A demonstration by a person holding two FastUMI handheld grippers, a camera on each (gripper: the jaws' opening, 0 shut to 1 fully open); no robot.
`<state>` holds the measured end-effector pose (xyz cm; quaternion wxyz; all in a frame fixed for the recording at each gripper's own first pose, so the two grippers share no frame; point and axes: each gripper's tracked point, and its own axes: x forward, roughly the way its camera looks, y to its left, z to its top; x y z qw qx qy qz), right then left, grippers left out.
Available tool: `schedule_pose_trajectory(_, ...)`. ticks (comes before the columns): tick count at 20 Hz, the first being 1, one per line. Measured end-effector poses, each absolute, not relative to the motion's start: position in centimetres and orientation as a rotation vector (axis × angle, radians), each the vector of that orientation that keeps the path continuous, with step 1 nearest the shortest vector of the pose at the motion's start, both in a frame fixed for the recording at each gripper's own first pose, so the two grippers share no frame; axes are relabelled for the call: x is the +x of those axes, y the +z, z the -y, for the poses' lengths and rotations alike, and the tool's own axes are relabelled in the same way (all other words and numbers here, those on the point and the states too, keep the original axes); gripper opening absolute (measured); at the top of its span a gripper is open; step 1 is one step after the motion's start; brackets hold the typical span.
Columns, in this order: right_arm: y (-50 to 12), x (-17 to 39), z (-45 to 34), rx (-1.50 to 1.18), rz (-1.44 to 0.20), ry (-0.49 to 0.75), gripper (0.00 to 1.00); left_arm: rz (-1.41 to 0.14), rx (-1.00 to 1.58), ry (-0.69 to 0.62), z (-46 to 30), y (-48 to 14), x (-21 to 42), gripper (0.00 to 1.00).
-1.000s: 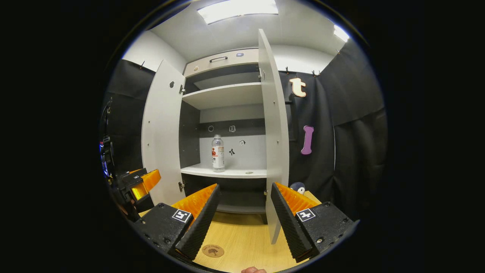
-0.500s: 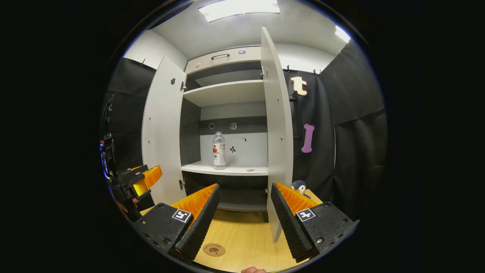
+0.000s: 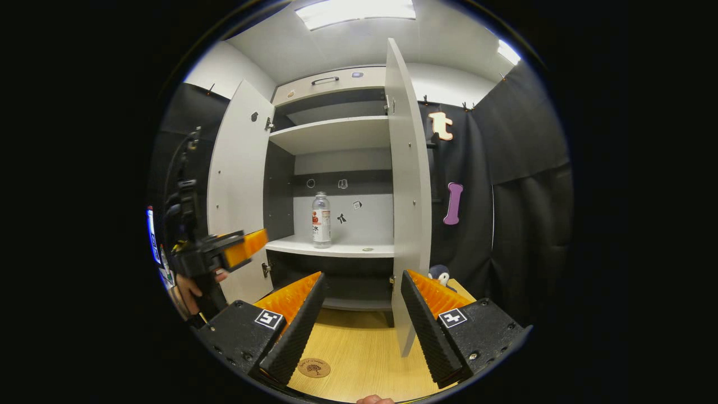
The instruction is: Grasp the bottle in the cabinet with the left hand and place it on the coaster, then close the right door with the right hand and the left door with the left hand.
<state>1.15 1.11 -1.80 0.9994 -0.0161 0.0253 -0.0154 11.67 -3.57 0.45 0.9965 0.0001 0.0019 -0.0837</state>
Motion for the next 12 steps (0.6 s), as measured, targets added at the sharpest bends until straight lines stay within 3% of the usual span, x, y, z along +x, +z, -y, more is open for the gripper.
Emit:
schedule_pose_trajectory(1,-1.8,1.1,-1.0,-0.034,-0.053,-0.035,0.83,0.000,0.000,-0.181,4.2,0.7,13.1,0.99)
schedule_pose_trajectory(2,-1.7,1.1,-0.9,-0.034,-0.054,-0.041,0.83,0.006,0.001,-0.196,4.9,1.0,14.6,0.95)
schedule_pose_trajectory(12,-1.5,1.0,1.4,-0.041,-0.063,-0.141,0.83,-0.014,0.076,-0.222,8.6,0.2,28.5,0.95)
